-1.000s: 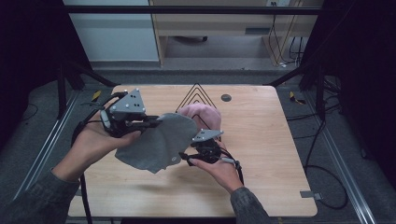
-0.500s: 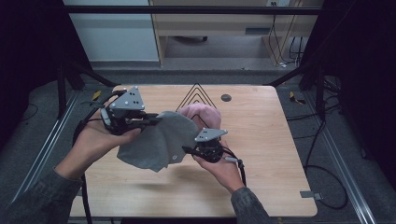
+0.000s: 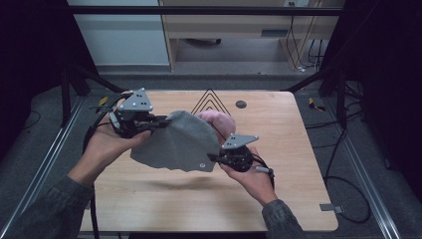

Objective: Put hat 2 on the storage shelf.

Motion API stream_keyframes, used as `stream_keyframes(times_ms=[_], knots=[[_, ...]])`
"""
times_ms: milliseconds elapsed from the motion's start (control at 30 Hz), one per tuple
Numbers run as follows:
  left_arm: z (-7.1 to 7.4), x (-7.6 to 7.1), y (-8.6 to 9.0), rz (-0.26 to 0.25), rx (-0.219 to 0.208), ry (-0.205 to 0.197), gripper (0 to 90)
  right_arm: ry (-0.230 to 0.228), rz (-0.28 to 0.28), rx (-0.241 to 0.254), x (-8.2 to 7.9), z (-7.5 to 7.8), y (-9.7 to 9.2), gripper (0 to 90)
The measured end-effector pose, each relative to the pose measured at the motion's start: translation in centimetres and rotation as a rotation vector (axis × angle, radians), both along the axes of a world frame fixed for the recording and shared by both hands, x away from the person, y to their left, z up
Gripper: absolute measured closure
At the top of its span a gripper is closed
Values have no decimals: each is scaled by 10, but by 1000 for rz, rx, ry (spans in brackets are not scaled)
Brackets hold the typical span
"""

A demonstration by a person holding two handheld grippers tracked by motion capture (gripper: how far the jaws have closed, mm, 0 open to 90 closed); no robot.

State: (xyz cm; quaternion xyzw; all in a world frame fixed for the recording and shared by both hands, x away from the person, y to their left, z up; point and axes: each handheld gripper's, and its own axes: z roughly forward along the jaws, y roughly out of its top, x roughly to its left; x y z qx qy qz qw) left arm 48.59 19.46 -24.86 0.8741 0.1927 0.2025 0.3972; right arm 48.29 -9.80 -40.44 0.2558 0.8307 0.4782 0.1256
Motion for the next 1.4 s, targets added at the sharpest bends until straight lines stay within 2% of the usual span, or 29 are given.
stream_keyframes(times_ms=[167,300,467,500,667,1000,1200,1367,1400], knots=[[4,2,-3,6,-24,-18,856,-6,-6,-10,0,13,-9,862],[12,4,-6,11,-49,-35,856,-14,-15,-23,1,30,-18,863],[24,13,-10,23,-101,-50,856,-27,-29,-21,8,57,-30,863],[29,17,-10,25,-122,-53,856,-26,-35,-17,10,61,-32,863],[43,34,-11,35,-177,-55,856,-37,-48,-11,22,87,-41,864],[67,57,-13,64,-221,-95,856,-77,-78,-9,47,131,-49,866],[82,74,-21,78,-241,-122,856,-96,-117,21,69,149,-57,866],[89,90,-29,85,-247,-154,856,-112,-154,41,88,155,-64,865],[89,93,-31,87,-259,-151,856,-114,-159,49,91,155,-65,865]])
